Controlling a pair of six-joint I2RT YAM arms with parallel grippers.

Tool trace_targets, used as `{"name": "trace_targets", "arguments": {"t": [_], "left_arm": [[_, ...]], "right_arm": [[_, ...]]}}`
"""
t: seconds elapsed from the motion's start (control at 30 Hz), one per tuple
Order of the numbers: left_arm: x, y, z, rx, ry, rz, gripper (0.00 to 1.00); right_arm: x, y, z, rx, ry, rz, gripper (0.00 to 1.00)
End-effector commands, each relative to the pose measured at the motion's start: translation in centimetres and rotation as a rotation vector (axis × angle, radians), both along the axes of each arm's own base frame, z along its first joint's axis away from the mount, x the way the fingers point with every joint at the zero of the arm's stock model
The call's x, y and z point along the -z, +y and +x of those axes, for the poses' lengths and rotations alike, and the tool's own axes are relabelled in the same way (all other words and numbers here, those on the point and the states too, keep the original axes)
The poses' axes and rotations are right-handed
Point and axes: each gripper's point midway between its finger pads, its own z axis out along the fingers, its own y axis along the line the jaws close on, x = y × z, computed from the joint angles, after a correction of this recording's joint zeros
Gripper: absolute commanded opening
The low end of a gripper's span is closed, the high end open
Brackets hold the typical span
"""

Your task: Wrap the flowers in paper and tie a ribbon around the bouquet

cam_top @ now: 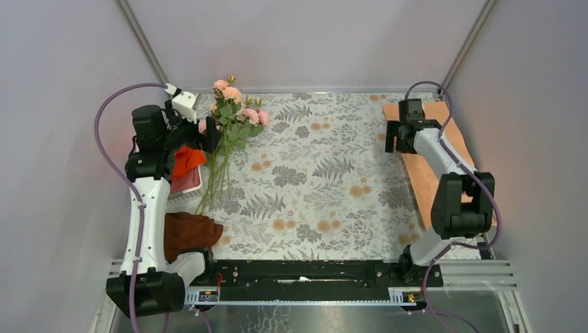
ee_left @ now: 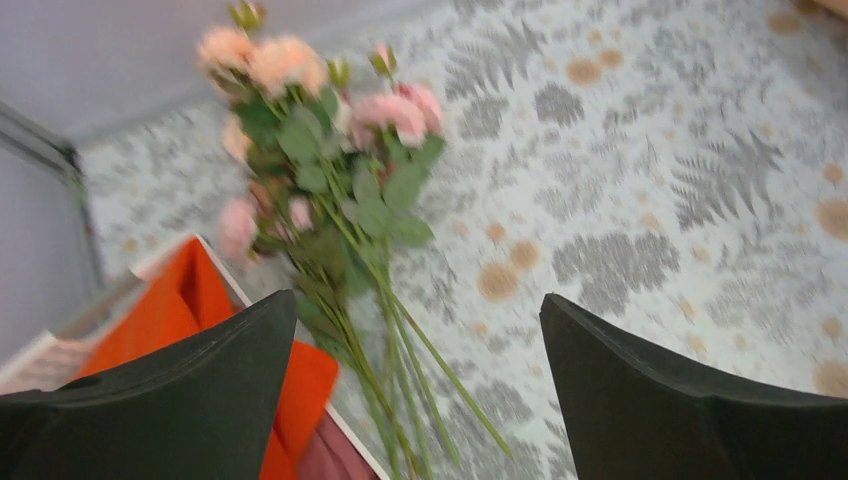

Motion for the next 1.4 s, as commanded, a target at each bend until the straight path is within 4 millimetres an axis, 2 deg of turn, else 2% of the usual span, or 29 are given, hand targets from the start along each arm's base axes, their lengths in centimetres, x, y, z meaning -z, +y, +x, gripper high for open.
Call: {"name": "trace_targets", "arguments": {"t": [0.0,0.1,0.17,0.2,0.27,0.33,0.4,0.43,0.47,0.5,0.57,0.6,0.63,0.73,0.77,0.83,0.87,0.93,1.0,1.07,1.13,1.17,1.23,1.3,1.33,1.37], "left_arm": [[6.1,-2.0,-4.9,0.092,0.324,-0.055,0.99],[6.9,-2.5,-5.3,0.116,0.346,-0.077,0.99],[7.1,-3.0,-5.6,0.141,0.352,-0.094,0.99],[7.1,-3.2,-5.7,0.153,0.353,-0.103,0.99],[6.9,-3.6,-5.8,0.175,0.351,-0.116,0.99],[6.9,-3.8,-5.8,0.185,0.354,-0.124,0.99],[7.0,-3.8,-5.7,0.184,0.358,-0.125,0.99],[7.1,-3.8,-5.8,0.185,0.361,-0.125,0.99],[7.2,-3.8,-5.7,0.184,0.363,-0.125,0.99],[7.3,-3.8,-5.7,0.184,0.367,-0.126,0.99],[7.5,-3.8,-5.6,0.184,0.375,-0.128,0.99],[7.6,-3.8,-5.6,0.183,0.381,-0.132,0.99],[7.6,-3.8,-5.6,0.181,0.382,-0.133,0.99],[7.6,-3.8,-5.5,0.183,0.383,-0.134,0.99],[7.6,-3.8,-5.5,0.182,0.383,-0.132,0.99],[7.7,-3.6,-5.4,0.176,0.385,-0.126,0.99],[7.8,-3.6,-5.4,0.172,0.387,-0.124,0.99],[8.1,-3.4,-5.4,0.168,0.391,-0.114,0.99],[8.5,-3.2,-5.6,0.166,0.404,-0.103,0.99],[9.0,-3.1,-5.7,0.165,0.418,-0.091,0.99],[9.8,-3.2,-6.0,0.183,0.432,-0.079,0.99],[10.3,-3.5,-6.4,0.215,0.441,-0.070,0.99],[11.4,-4.7,-7.4,0.305,0.458,-0.043,0.97],[12.5,-6.3,-8.8,0.412,0.472,-0.007,0.94],[12.9,-7.2,-9.4,0.459,0.470,0.015,0.93],[13.3,-7.9,-10.0,0.504,0.469,0.032,0.91]], "right_arm": [[3.5,-1.3,-2.6,0.039,0.173,-0.063,1.00],[6.0,-2.8,-2.9,0.069,0.236,-0.118,1.00],[6.7,-3.9,-2.7,0.106,0.265,-0.176,0.99],[7.1,-4.3,-2.6,0.116,0.276,-0.204,0.95],[7.8,-4.9,-2.5,0.128,0.302,-0.244,0.73],[8.6,-5.0,-2.5,0.132,0.338,-0.250,0.44],[8.9,-4.1,-2.1,0.128,0.342,-0.201,0.16],[8.9,-3.0,-1.8,0.116,0.332,-0.164,0.04],[8.7,-1.9,-1.4,0.105,0.313,-0.142,0.00],[8.4,-0.4,-0.9,0.084,0.292,-0.136,0.00],[7.5,3.8,0.3,0.016,0.236,-0.096,0.00],[6.9,6.6,1.0,-0.015,0.193,-0.048,0.00],[6.3,10.5,1.5,-0.068,0.145,0.037,0.00],[5.5,20.5,2.6,-0.104,-0.013,0.382,0.00],[4.9,23.6,3.2,-0.060,-0.097,0.520,0.00],[3.9,28.9,4.3,-0.045,-0.199,0.686,0.00],[4.1,31.2,4.4,-0.056,-0.194,0.712,0.00],[4.4,35.8,4.6,-0.128,-0.155,0.715,0.13],[4.8,39.3,4.2,-0.229,-0.068,0.705,0.38],[4.6,40.6,3.6,-0.300,-0.015,0.691,0.53],[3.1,40.6,2.4,-0.370,0.002,0.701,0.67],[1.4,40.1,1.7,-0.420,-0.011,0.691,0.71],[-0.7,38.2,-0.4,-0.492,-0.011,0.638,0.74],[-1.6,35.3,-3.1,-0.523,0.018,0.573,0.75],[-1.2,33.7,-4.6,-0.518,0.044,0.551,0.76],[0.2,32.1,-6.8,-0.503,0.094,0.539,0.75]]}}
